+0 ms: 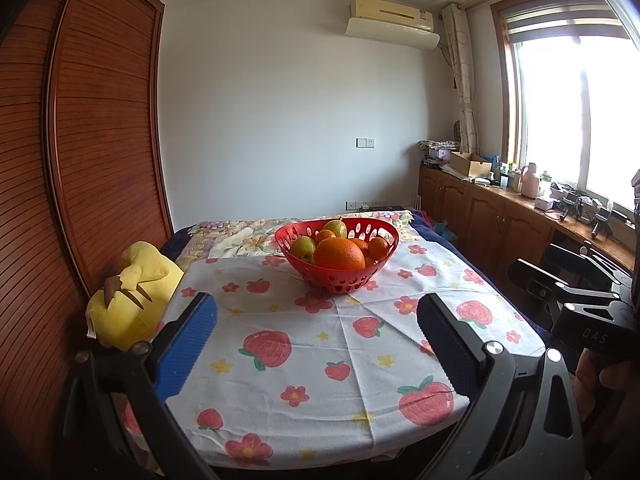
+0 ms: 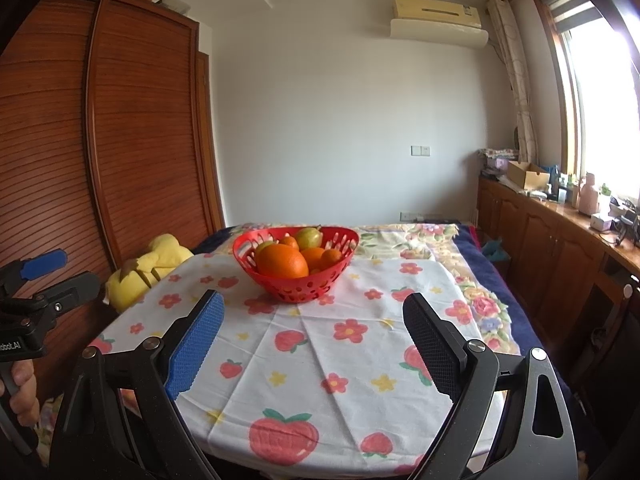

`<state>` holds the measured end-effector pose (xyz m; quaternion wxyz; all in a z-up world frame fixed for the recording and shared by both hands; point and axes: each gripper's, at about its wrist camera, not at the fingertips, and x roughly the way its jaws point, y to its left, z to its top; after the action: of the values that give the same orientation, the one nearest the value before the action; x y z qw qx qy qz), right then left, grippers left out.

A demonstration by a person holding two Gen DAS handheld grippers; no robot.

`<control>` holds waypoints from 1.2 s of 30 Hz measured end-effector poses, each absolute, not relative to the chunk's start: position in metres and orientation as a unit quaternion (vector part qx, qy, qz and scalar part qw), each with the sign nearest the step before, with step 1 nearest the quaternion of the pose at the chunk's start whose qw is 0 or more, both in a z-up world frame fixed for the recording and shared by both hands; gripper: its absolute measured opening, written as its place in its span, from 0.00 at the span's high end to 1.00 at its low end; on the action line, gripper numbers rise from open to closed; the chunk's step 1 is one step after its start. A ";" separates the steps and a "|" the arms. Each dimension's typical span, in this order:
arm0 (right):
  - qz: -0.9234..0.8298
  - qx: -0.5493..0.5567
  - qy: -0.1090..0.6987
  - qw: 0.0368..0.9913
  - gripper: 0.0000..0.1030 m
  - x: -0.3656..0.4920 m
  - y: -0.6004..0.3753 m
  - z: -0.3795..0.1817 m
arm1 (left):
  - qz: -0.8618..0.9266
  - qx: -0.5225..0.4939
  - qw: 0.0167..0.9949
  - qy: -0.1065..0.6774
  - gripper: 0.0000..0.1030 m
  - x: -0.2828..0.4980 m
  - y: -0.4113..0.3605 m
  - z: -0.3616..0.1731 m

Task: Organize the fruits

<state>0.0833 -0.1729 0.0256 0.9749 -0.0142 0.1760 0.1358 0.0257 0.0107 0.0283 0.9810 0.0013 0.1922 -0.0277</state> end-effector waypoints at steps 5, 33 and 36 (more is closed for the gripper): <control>0.136 -0.015 0.176 0.975 0.10 0.083 -0.172 0.026 | -0.028 0.002 0.981 0.191 0.02 0.026 0.011 0.028; 0.136 -0.014 0.176 0.975 0.10 0.083 -0.172 0.025 | -0.028 0.003 0.982 0.187 0.02 0.022 0.010 0.031; 0.136 -0.015 0.176 0.975 0.10 0.083 -0.172 0.025 | -0.028 0.003 0.982 0.187 0.02 0.022 0.011 0.031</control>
<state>0.0832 -0.1719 0.0252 0.9748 -0.0149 0.1759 0.1361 0.0224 0.0108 0.0312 0.9819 0.0029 0.1872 -0.0282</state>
